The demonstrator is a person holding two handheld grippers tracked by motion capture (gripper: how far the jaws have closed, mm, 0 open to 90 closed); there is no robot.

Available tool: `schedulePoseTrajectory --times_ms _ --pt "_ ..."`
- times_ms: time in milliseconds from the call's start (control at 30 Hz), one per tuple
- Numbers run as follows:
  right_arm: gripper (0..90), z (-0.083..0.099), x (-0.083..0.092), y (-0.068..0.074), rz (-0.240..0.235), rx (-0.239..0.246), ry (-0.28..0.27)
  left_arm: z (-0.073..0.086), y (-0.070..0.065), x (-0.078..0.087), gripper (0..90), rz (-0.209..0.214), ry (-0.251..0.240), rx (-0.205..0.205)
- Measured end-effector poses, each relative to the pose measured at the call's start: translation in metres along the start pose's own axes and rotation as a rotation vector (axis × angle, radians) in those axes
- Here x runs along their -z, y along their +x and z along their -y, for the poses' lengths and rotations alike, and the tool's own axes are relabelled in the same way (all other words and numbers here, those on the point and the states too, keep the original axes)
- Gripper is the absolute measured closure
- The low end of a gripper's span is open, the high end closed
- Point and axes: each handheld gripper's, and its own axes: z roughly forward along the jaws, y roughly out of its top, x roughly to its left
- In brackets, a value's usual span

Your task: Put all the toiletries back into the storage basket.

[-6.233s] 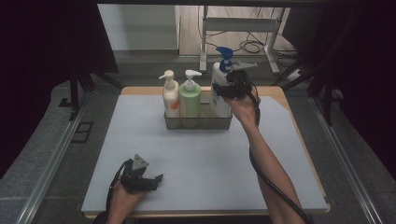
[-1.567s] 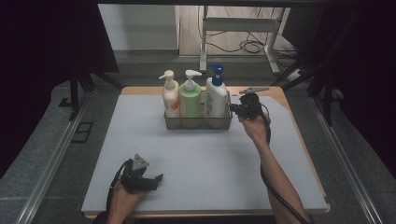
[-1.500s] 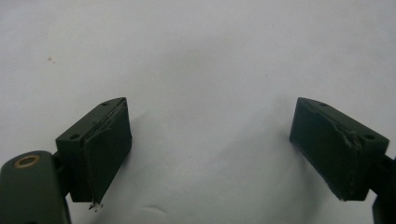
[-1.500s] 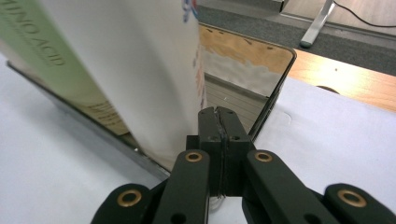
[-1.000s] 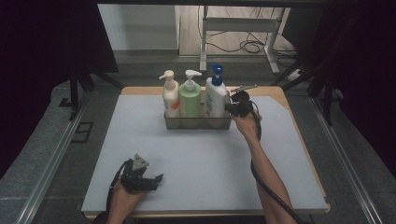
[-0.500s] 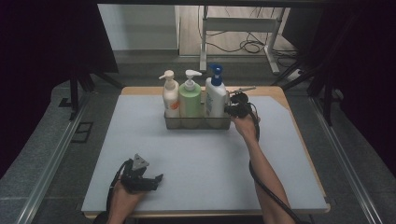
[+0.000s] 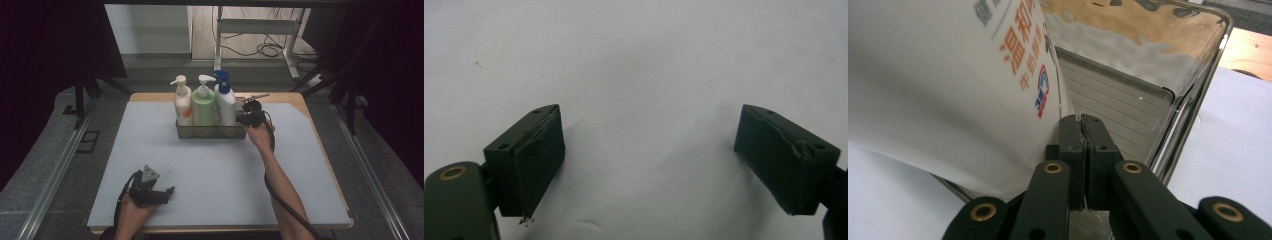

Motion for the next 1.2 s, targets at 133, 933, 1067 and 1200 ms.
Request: schedulePoseTrajectory --times_ms 133,933,1067,1200 --pt "87.7 0.000 -0.001 0.000 -0.001 0.000 0.006 0.000 0.000 0.000 12.5 0.000 0.000 0.000" --pt "87.2 0.000 -0.006 0.011 -0.022 0.030 0.027 0.000 0.000 0.000 12.5 0.000 -0.004 0.005" --pt "88.1 -0.001 -0.004 0.011 -0.024 0.036 0.023 0.000 0.000 0.000 12.5 -0.001 -0.002 0.003" --pt "88.7 -0.002 -0.002 0.013 -0.028 0.042 0.026 0.000 0.000 0.000 12.5 -0.001 -0.002 0.004"
